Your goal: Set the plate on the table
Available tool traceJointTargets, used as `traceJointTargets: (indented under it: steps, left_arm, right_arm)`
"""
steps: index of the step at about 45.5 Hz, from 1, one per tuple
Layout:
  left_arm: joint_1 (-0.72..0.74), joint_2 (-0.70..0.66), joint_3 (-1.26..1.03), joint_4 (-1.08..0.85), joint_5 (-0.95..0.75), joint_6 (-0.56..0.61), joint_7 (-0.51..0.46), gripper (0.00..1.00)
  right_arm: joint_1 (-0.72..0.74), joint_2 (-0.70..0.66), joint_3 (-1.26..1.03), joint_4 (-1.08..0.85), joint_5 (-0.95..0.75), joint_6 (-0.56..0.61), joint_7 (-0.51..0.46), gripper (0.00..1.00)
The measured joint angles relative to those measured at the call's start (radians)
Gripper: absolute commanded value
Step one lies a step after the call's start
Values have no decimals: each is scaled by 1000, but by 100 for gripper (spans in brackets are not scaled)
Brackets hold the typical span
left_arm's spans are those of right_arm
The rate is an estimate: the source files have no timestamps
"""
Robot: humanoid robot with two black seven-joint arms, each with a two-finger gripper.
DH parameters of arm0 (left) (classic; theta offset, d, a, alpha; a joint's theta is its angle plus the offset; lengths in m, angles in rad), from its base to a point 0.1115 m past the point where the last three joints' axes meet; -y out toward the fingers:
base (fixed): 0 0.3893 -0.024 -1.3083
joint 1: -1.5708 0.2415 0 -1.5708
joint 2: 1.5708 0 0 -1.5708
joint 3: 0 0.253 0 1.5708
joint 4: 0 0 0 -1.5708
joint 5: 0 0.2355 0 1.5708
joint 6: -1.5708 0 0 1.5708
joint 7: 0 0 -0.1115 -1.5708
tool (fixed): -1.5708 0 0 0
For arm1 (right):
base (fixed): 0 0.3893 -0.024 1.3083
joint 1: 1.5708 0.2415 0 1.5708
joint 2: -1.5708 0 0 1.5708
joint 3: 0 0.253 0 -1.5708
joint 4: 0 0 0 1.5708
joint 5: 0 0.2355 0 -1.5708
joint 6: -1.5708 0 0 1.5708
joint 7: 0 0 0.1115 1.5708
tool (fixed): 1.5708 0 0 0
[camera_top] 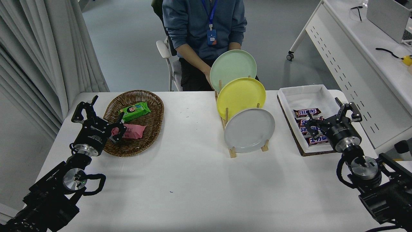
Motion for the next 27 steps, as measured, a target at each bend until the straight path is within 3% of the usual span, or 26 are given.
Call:
traceJointTargets:
  steps: [27]
  left_arm:
    - [0, 0, 0, 0, 0, -1, 0, 100]
  right_arm:
    - [2, 11, -4, -1, -2, 12, 1, 99]
